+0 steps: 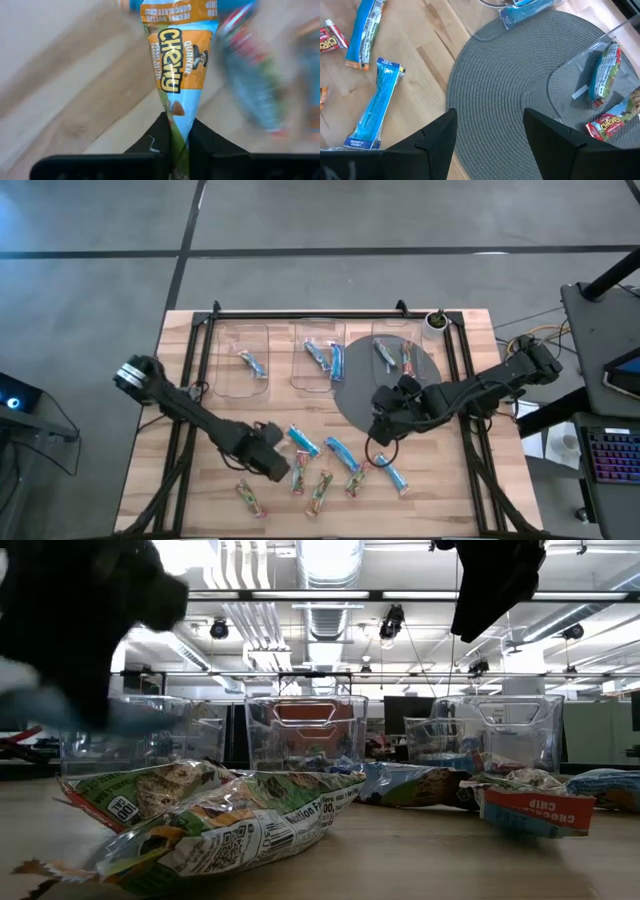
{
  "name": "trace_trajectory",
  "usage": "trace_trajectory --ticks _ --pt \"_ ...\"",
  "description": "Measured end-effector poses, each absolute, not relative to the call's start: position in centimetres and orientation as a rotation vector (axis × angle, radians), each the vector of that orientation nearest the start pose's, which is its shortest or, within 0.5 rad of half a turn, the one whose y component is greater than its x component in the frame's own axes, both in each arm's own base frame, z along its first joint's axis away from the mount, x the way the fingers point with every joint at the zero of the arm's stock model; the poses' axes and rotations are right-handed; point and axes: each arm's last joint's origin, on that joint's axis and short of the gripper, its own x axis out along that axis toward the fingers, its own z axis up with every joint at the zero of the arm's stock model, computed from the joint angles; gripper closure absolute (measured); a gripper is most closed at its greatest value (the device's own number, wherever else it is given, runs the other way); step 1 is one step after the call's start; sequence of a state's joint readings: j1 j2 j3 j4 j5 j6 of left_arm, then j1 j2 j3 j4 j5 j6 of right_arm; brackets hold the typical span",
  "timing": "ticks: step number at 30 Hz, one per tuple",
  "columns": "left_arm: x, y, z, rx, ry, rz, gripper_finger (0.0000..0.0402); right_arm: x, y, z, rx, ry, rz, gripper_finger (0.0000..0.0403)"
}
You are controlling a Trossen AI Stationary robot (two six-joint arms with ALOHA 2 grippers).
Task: Pick and place Granola Bars by type
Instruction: Put the orange granola bar into the left transparent container
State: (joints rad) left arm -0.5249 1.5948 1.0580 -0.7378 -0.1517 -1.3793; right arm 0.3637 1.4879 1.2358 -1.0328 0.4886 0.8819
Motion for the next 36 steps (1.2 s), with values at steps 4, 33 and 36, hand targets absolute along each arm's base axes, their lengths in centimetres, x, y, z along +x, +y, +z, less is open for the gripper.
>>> trace_trajectory --ticks 4,33,36 --pt "23.9 -12.3 25.2 -0.831 0.889 0.569 0.0377 26.3 8.6 27.3 0.244 1.005 -0.591 0.0184" --pt "16.7 6.4 24.8 -0.844 0.581 1.091 0.0380 26.3 8.4 27.1 0.350 0.974 -0.666 0.0184" --pt "16.4 6.7 22.4 -0.912 0.593 1.080 0.0380 26.3 8.2 27.1 0.370 0.968 -0.682 0.0184"
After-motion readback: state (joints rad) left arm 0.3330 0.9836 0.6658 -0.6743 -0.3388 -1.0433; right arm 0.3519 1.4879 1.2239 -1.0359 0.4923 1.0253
